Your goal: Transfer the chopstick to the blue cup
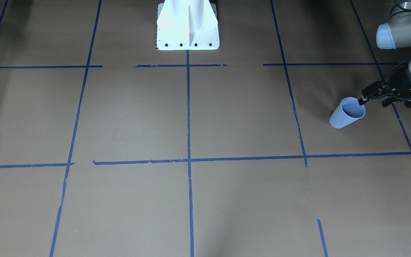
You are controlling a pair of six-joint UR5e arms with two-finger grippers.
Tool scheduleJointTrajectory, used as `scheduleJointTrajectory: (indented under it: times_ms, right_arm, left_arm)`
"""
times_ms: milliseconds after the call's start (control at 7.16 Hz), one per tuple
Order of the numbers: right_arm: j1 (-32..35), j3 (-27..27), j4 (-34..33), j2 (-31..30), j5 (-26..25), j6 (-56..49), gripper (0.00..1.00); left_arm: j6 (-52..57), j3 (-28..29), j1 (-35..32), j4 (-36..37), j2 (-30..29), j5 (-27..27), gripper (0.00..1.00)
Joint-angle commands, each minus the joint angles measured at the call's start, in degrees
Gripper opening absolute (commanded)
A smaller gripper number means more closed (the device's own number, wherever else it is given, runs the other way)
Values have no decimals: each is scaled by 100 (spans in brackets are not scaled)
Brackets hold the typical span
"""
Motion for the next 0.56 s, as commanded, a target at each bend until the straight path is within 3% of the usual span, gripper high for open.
scheduleJointTrajectory:
  times_ms: [0, 140, 279, 419]
  right_arm:
    - [-5, -4, -46, -1, 3, 0, 100]
    - [4, -13, -28, -1, 11, 9, 100]
    - [4, -13, -11, -19, 3, 9, 100]
    - [4, -39, -11, -19, -15, 17, 100]
  left_arm:
    - [-22, 127, 333, -18, -38, 218, 100]
    - [-31, 215, 396, -18, -100, 228, 98]
    - [-57, 242, 396, 0, -126, 228, 81]
    - [-222, 225, 396, -9, -135, 228, 39]
